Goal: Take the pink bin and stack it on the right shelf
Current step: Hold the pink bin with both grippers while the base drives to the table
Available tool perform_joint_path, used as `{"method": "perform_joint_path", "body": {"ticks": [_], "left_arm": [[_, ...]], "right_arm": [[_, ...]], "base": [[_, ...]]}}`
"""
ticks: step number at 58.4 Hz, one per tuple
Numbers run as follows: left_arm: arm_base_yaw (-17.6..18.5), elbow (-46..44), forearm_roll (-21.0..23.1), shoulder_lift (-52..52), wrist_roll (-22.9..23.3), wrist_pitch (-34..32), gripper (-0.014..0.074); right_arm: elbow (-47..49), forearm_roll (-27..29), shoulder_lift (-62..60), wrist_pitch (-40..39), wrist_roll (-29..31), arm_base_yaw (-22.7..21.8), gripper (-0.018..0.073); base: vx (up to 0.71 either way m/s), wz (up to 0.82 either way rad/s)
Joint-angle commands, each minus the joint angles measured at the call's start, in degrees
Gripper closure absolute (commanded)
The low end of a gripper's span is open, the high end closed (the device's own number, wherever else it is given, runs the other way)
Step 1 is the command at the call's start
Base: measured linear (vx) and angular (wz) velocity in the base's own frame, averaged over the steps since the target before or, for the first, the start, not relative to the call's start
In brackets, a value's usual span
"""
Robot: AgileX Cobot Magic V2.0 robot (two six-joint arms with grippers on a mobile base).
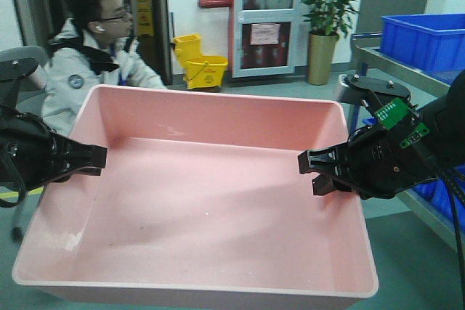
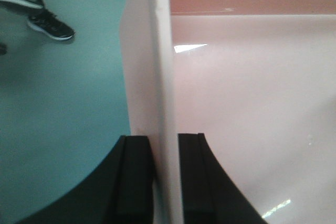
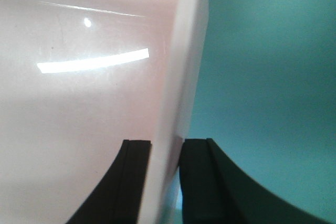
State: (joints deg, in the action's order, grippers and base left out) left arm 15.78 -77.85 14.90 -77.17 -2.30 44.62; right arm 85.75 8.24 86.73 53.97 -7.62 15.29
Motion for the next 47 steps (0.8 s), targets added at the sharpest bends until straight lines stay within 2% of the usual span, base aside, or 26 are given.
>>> {"method": "perform_joint_path", "body": {"ticks": [1, 47], "left_arm": [[0.4, -1.79, 3.37, 2.76, -0.26, -4.33, 0.0598], [0.4, -1.79, 3.37, 2.76, -0.26, -4.33, 0.0598]], "right_arm": [[1.68, -2.72, -1.58, -4.72, -0.54, -0.68, 0.0568], [1.68, -2.72, -1.58, -4.72, -0.54, -0.68, 0.0568]], "base": [[0.33, -0.34], [0.44, -0.24]]}}
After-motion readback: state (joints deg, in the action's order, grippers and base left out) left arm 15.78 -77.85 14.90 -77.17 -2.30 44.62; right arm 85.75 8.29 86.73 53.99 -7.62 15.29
